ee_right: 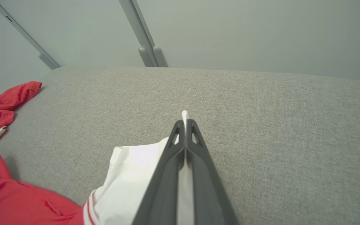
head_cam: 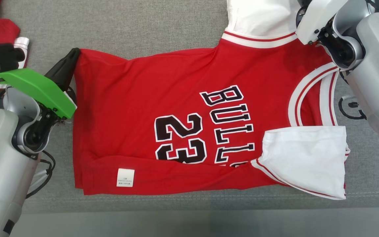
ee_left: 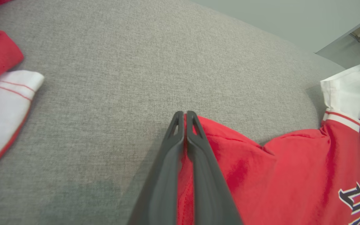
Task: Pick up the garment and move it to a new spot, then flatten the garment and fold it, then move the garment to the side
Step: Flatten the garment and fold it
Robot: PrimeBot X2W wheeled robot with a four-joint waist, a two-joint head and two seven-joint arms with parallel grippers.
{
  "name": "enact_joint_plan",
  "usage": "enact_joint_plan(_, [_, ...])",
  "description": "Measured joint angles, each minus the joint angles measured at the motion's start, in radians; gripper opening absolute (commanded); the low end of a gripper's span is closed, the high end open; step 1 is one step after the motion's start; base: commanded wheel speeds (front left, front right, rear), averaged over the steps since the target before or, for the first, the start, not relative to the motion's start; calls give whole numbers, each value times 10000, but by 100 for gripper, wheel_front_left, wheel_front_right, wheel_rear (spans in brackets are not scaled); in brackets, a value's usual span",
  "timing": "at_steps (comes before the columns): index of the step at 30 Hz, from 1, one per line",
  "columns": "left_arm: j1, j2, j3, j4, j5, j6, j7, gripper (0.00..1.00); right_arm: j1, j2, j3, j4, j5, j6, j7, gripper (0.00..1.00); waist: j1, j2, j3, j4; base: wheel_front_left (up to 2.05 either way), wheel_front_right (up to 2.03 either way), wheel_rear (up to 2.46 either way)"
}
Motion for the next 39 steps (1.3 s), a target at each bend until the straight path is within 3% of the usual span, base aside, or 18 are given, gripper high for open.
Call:
enact_joint_plan(10, [379,272,263,268,-119,0,-293,0,548,-286,-10,-458,313,0,-330,0,0,0,-160,-145,0,0,0])
enact_joint_plan(39, [607,345,464,591,-278,0,-872,0,1052,-1012,157,-1622,792,2,-625,0,0,0,-613,-236,0,0,0])
